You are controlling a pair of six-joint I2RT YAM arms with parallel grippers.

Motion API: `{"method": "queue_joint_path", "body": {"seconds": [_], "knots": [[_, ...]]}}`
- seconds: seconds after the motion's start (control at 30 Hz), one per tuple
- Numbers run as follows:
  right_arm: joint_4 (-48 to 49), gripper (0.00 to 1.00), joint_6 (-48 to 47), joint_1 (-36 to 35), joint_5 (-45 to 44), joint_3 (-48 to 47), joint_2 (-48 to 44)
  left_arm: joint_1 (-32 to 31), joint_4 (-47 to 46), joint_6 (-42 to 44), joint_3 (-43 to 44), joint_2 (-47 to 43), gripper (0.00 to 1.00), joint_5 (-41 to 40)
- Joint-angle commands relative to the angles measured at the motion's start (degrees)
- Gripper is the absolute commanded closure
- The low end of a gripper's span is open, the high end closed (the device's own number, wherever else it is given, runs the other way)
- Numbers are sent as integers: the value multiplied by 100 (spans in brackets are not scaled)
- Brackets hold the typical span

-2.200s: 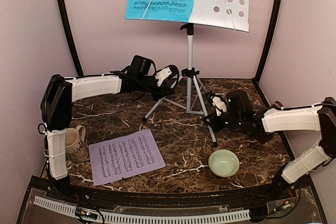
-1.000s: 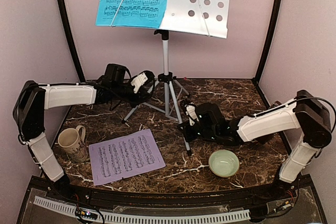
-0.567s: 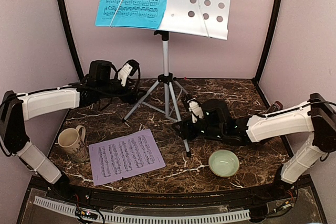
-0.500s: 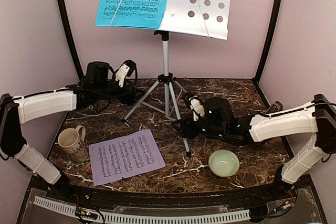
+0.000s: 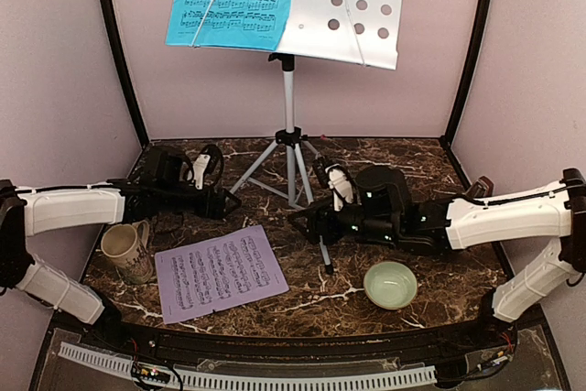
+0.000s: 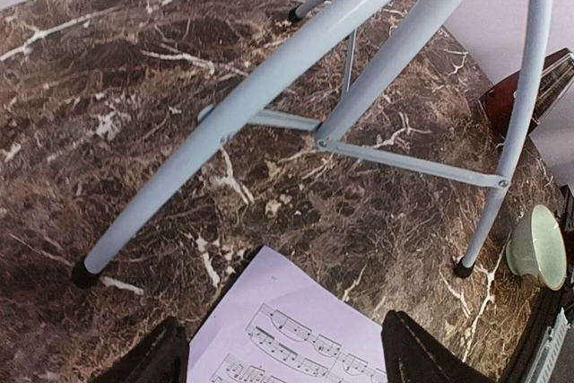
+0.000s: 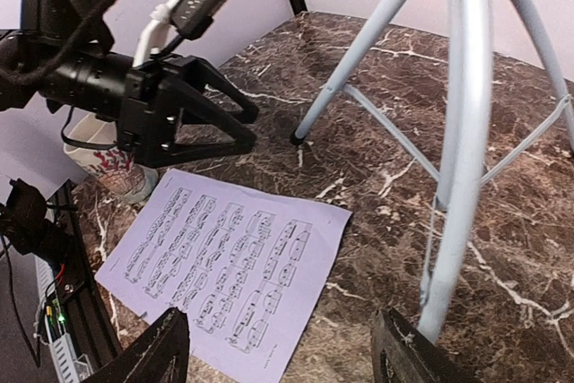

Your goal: Set up the instrument practice props

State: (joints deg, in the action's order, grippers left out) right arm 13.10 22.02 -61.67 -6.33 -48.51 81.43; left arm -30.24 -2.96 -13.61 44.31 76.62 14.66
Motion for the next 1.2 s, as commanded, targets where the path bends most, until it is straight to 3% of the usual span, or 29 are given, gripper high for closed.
{"method": "queue_joint_path", "body": {"seconds": [0.0,0.2,0.43,0.73,0.93,1.17], "knots": [[-62,30,189,-286,-81,-314,274,-26,4,-383,-213,275,23,236],[-110,30,334,-411,48,-612,651,-25,114,-199,58,1101,23,485],[124,29,629,-400,79,-285,541,-144,103,84,310,1902,24,761],[180,29,812,-299,254,127,295,-982,544,955,692,2856,29,1469],[100,32,1087,-293,232,489,27,-1116,87,718,375,2721,35,1746],[-134,40,1678,-310,7,867,-176,-1109,-255,149,99,1378,28,870]]}}
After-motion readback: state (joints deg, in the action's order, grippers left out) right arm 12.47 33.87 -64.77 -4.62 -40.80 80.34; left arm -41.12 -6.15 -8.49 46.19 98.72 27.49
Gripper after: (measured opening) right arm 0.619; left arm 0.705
